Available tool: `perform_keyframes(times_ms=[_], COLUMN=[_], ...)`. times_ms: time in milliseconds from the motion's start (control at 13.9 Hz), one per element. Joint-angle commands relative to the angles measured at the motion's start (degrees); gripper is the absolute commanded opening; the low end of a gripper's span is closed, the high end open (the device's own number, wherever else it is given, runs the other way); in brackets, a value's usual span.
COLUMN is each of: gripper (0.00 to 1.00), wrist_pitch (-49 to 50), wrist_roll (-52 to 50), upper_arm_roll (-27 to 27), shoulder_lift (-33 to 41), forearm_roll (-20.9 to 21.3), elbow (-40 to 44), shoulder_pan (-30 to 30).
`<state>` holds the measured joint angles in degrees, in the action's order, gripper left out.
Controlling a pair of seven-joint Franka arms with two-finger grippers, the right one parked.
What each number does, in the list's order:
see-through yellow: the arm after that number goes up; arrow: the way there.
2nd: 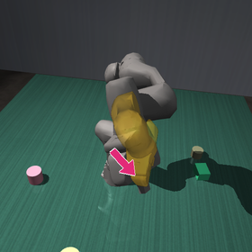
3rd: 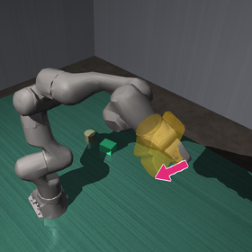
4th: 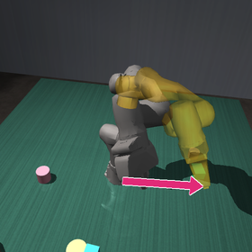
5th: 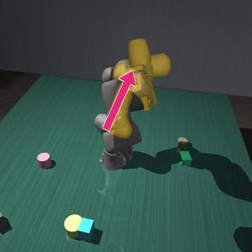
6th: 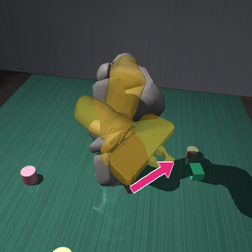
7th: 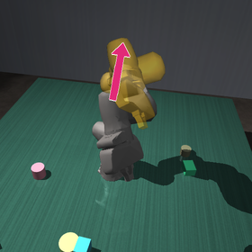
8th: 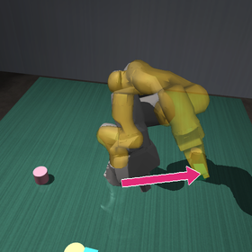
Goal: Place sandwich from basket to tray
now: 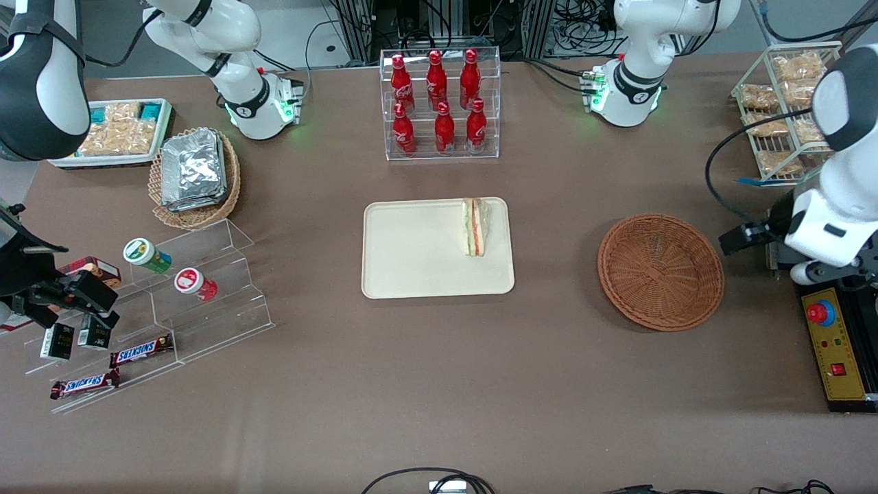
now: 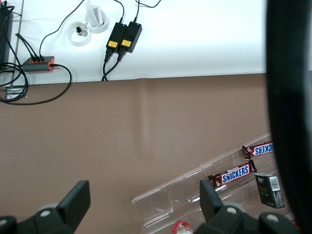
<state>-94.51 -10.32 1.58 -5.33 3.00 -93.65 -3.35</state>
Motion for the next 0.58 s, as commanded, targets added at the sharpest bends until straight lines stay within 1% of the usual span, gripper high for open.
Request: perform_keyframes(times_ms=[0,144,216,432,504], gripper=[1.00,1.00,1.00,1.00,1.00], wrist_pitch=[1.87,2.40,2.49,4.24,4.86], wrist_roll=[6.53,8.37,9.52,10.23,10.23], upper_arm_roll=[-6.75,-9.13,-9.40,-9.49,-9.49], shoulder_lift=[3.83,5.59,6.47,7.79,7.71], forearm_roll=[-0.81,-0.81,-0.98,-3.35,-3.36], elbow=[-0.92,-0.92,-1.00,-0.57,-0.48], shoulder_pan=[6.58,8.18,8.18,8.27,8.18])
